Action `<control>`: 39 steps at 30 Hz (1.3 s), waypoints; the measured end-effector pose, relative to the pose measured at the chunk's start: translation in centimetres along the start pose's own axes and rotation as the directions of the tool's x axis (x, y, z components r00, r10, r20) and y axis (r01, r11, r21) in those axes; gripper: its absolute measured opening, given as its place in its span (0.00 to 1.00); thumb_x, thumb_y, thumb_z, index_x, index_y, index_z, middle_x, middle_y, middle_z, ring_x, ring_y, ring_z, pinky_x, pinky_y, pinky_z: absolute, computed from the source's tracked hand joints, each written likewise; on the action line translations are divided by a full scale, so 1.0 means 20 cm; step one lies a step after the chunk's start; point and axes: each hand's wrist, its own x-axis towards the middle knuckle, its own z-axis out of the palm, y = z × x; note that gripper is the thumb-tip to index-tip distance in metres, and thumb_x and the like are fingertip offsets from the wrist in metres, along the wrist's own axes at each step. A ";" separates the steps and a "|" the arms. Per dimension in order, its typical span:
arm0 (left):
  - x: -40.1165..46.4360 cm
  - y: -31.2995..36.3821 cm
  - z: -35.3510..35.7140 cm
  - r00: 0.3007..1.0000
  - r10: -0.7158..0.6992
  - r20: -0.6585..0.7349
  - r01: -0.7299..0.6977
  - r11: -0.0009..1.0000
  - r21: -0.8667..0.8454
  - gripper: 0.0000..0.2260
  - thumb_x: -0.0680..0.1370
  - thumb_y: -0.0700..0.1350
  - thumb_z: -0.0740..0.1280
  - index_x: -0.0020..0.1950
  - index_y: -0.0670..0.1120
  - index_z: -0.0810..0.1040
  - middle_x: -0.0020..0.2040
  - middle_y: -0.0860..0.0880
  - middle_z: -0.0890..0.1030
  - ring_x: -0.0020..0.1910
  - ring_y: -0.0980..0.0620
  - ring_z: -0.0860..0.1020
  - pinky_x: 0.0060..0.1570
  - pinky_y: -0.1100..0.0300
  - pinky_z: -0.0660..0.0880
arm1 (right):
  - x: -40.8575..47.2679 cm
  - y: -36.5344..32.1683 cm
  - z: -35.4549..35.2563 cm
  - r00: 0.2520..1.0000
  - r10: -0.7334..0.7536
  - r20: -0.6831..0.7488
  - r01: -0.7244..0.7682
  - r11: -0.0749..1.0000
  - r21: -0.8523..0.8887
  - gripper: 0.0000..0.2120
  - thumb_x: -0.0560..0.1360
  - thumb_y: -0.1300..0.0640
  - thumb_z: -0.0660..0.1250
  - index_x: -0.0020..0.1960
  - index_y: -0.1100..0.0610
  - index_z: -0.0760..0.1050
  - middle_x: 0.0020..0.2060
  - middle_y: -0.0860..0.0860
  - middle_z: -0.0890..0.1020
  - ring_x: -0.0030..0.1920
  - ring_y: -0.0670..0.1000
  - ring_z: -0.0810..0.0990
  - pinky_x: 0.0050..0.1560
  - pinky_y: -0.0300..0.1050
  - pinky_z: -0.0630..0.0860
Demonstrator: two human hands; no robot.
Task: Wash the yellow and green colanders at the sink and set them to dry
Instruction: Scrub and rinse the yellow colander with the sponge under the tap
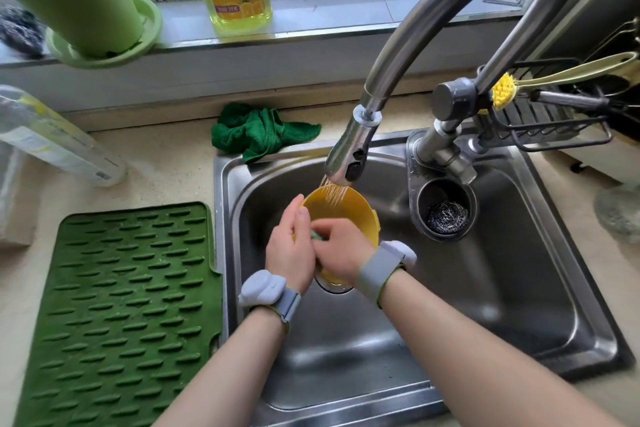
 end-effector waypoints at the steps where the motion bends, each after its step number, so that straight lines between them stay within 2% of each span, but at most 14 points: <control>1: 0.00 -0.02 0.01 0.999 0.001 0.036 0.000 1.000 -0.010 0.18 0.84 0.53 0.54 0.73 0.56 0.70 0.67 0.52 0.77 0.66 0.53 0.74 0.58 0.66 0.64 | 0.03 -0.01 0.00 0.993 0.070 -0.099 -0.041 0.962 0.270 0.05 0.73 0.60 0.67 0.44 0.54 0.81 0.38 0.51 0.84 0.41 0.51 0.81 0.48 0.49 0.80; 4: -0.02 -0.03 0.01 0.993 0.002 0.116 0.006 0.998 -0.068 0.18 0.83 0.54 0.57 0.72 0.56 0.71 0.66 0.56 0.78 0.62 0.61 0.74 0.56 0.71 0.68 | 0.09 -0.03 -0.04 0.919 0.345 -0.191 0.005 0.476 0.879 0.07 0.75 0.65 0.66 0.50 0.57 0.79 0.42 0.57 0.84 0.42 0.54 0.83 0.41 0.46 0.80; 6: -0.01 -0.03 0.01 0.990 -0.009 0.138 0.023 0.995 -0.097 0.18 0.83 0.54 0.58 0.72 0.56 0.73 0.64 0.57 0.79 0.63 0.60 0.76 0.60 0.70 0.69 | 0.10 -0.03 -0.04 0.881 0.390 -0.268 0.027 0.524 0.851 0.06 0.75 0.65 0.66 0.49 0.56 0.79 0.40 0.56 0.84 0.42 0.55 0.83 0.39 0.45 0.79; 9: 0.03 -0.01 0.01 0.987 -0.105 0.123 0.121 0.983 -0.138 0.16 0.81 0.59 0.57 0.66 0.61 0.77 0.62 0.53 0.81 0.62 0.52 0.78 0.64 0.52 0.74 | 0.04 0.00 -0.01 0.966 0.143 -0.217 -0.057 0.932 0.358 0.08 0.72 0.61 0.69 0.50 0.53 0.81 0.44 0.51 0.85 0.47 0.53 0.82 0.51 0.49 0.80; 13: 0.06 0.00 -0.01 0.949 -0.227 0.217 0.265 0.951 -0.161 0.16 0.66 0.72 0.57 0.47 0.73 0.80 0.54 0.53 0.83 0.54 0.46 0.82 0.52 0.41 0.80 | 0.06 -0.01 -0.08 0.896 -0.196 -0.398 0.168 0.980 -0.103 0.09 0.72 0.64 0.68 0.49 0.55 0.82 0.49 0.51 0.82 0.51 0.51 0.79 0.56 0.45 0.76; 18: 0.08 -0.03 -0.05 0.965 -0.200 0.167 0.225 0.964 -0.141 0.19 0.68 0.71 0.57 0.49 0.68 0.81 0.50 0.52 0.85 0.52 0.45 0.83 0.53 0.40 0.79 | 0.08 0.13 -0.10 0.771 -0.636 0.004 0.224 0.265 -0.938 0.16 0.71 0.57 0.54 0.49 0.52 0.79 0.56 0.50 0.77 0.58 0.60 0.66 0.56 0.59 0.68; 22: 0.05 0.02 -0.08 0.996 -0.035 0.076 0.040 0.997 -0.067 0.17 0.80 0.60 0.56 0.64 0.60 0.78 0.59 0.54 0.82 0.60 0.50 0.79 0.63 0.48 0.75 | 0.01 0.09 -0.17 0.967 -0.250 -0.042 0.016 0.225 -0.974 0.16 0.74 0.58 0.51 0.53 0.55 0.76 0.56 0.52 0.73 0.60 0.59 0.64 0.54 0.55 0.61; 24: 0.03 0.04 -0.07 1.000 -0.004 0.029 0.005 0.999 -0.038 0.18 0.83 0.55 0.55 0.70 0.55 0.75 0.66 0.54 0.79 0.65 0.53 0.75 0.66 0.57 0.69 | -0.03 0.08 -0.10 0.997 0.072 -0.035 -0.066 0.489 -0.870 0.11 0.74 0.53 0.57 0.52 0.53 0.75 0.54 0.53 0.75 0.59 0.57 0.71 0.50 0.50 0.66; 27: 0.03 0.02 -0.04 0.999 0.025 0.033 -0.025 1.000 0.007 0.19 0.83 0.55 0.55 0.73 0.55 0.72 0.69 0.53 0.76 0.68 0.52 0.73 0.63 0.61 0.67 | -0.06 0.06 0.04 0.998 0.059 0.024 -0.054 0.983 -0.175 0.12 0.77 0.53 0.60 0.39 0.54 0.77 0.39 0.54 0.82 0.42 0.55 0.80 0.44 0.47 0.74; 28: 0.03 0.00 -0.03 0.998 0.037 0.053 -0.038 0.999 0.021 0.19 0.83 0.55 0.55 0.73 0.55 0.70 0.69 0.53 0.76 0.68 0.52 0.73 0.60 0.64 0.65 | -0.05 0.04 0.07 0.998 0.062 -0.006 -0.060 0.984 0.170 0.11 0.78 0.56 0.61 0.41 0.56 0.79 0.40 0.54 0.83 0.43 0.54 0.81 0.46 0.48 0.77; 30: 0.02 -0.05 -0.03 0.990 0.109 0.092 -0.115 0.991 0.065 0.21 0.83 0.58 0.55 0.75 0.56 0.68 0.67 0.49 0.77 0.67 0.51 0.74 0.61 0.64 0.66 | -0.04 -0.04 0.06 0.987 0.159 -0.023 -0.085 0.633 0.769 0.11 0.79 0.59 0.59 0.49 0.59 0.80 0.46 0.58 0.83 0.48 0.57 0.82 0.54 0.53 0.78; 33: 0.03 -0.12 -0.02 0.953 0.242 0.180 -0.263 0.959 0.102 0.26 0.79 0.64 0.56 0.76 0.58 0.65 0.64 0.47 0.77 0.65 0.56 0.74 0.68 0.56 0.69 | -0.04 -0.10 -0.04 0.971 0.231 0.067 -0.088 0.086 0.992 0.12 0.78 0.55 0.59 0.45 0.62 0.76 0.39 0.58 0.79 0.43 0.56 0.78 0.49 0.49 0.76; 36: 0.00 -0.13 -0.01 0.913 0.274 0.302 -0.318 0.942 0.110 0.24 0.80 0.57 0.62 0.76 0.59 0.63 0.68 0.50 0.72 0.60 0.71 0.68 0.64 0.76 0.60 | -0.03 -0.07 -0.04 0.945 0.326 0.013 -0.077 0.184 0.980 0.16 0.71 0.49 0.69 0.49 0.61 0.75 0.41 0.58 0.79 0.45 0.57 0.80 0.51 0.52 0.79; 39: -0.04 -0.12 0.00 0.948 0.207 0.244 -0.208 0.978 -0.020 0.26 0.78 0.58 0.62 0.76 0.57 0.64 0.68 0.54 0.71 0.64 0.62 0.69 0.65 0.66 0.63 | -0.03 -0.02 -0.03 0.899 0.406 -0.163 -0.009 0.389 0.921 0.12 0.75 0.57 0.67 0.57 0.61 0.75 0.50 0.61 0.81 0.48 0.59 0.81 0.54 0.57 0.78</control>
